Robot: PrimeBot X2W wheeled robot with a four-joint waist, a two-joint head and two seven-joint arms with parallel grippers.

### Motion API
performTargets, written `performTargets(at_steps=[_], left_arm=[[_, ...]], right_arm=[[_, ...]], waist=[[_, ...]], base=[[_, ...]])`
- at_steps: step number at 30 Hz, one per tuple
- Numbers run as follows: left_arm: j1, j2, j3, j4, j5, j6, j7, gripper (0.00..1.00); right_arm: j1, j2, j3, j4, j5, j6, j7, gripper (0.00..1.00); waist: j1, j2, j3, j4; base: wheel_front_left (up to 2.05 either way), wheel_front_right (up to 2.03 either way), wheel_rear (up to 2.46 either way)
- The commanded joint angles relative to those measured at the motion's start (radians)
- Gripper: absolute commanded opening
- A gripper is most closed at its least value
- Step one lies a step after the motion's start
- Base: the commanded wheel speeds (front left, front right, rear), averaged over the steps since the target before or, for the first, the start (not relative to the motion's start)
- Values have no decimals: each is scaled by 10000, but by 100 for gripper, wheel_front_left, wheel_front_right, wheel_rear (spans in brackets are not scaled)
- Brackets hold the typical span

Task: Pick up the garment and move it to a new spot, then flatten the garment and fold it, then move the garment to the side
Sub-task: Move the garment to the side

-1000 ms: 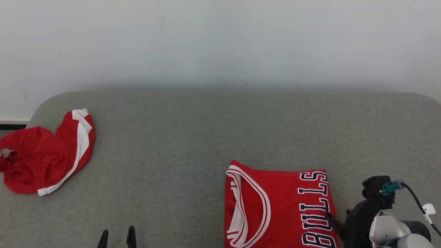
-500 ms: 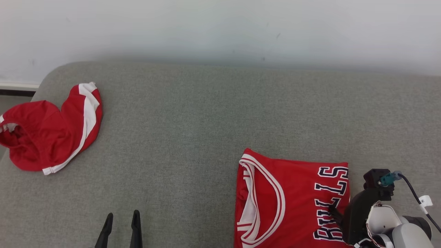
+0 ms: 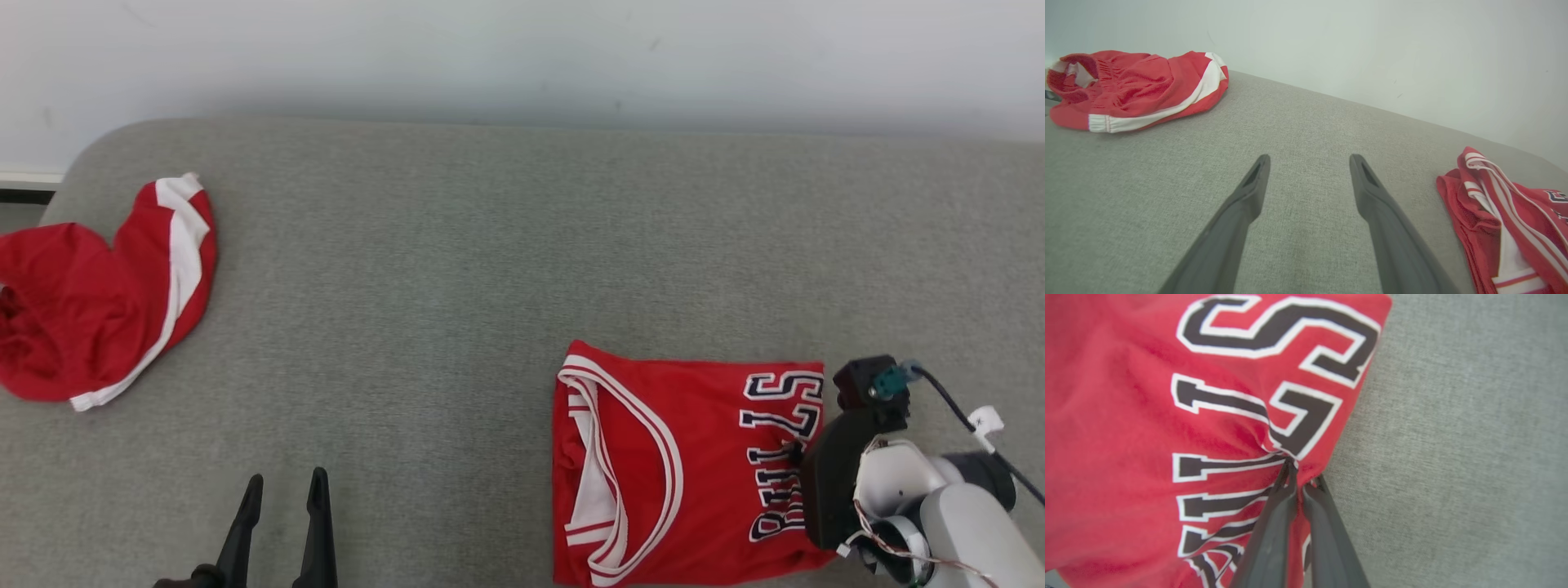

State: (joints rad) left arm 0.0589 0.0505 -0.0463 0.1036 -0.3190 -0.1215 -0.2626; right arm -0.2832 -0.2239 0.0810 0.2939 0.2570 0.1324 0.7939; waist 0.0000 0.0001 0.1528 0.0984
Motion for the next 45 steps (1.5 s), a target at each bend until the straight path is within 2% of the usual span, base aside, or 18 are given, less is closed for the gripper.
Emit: performTargets(at_steps=[1, 11, 16, 20, 22, 26, 35, 45], left_arm=[[-167, -5, 30, -111, -109, 53, -26, 100], [-1094, -2, 11, -723, 291, -3, -24, 100], [-1665, 1, 66, -1055, 736, -56, -26, 100], [-2062, 18, 190, -1216, 1134, -98, -26, 100], [-2143, 53, 223, -1259, 1225, -101, -26, 100], [-2504, 360, 205, -1473, 1445, -90, -26, 100], [-2709, 915, 202, -1901, 1626, -93, -26, 100], [-2417, 1197, 60, -2135, 1638, -95, -24, 100]], right_arm=[[-197, -342, 154, -93, 89, -28, 53, 0], [-1566, -2368, 2097, -919, 801, -26, 104, 0], [-2279, -3297, 2565, -755, 1025, -26, -294, 0], [-2959, -3761, 2596, -239, 1087, -25, -930, 0], [-3129, -3830, 2561, -57, 1071, -26, -1138, 0], [-3914, -4227, 2365, 921, 866, -26, -2258, 0], [-4834, -4371, 1555, 2307, 638, -26, -3848, 0], [-5154, -4321, 691, 3479, 148, -26, -5629, 0]], waist=[[0, -1, 209, -361], [0, -1, 1284, -2084], [0, -1, 1911, -2927], [0, -1, 2473, -3497], [0, -1, 2636, -3625], [0, -1, 3359, -4037], [0, -1, 4125, -4417], [0, -1, 4176, -4420]], base=[[0, 0, 0], [0, 0, 0], [0, 0, 0], [0, 0, 0], [0, 0, 0], [0, 0, 0], [0, 0, 0], [0, 0, 0]])
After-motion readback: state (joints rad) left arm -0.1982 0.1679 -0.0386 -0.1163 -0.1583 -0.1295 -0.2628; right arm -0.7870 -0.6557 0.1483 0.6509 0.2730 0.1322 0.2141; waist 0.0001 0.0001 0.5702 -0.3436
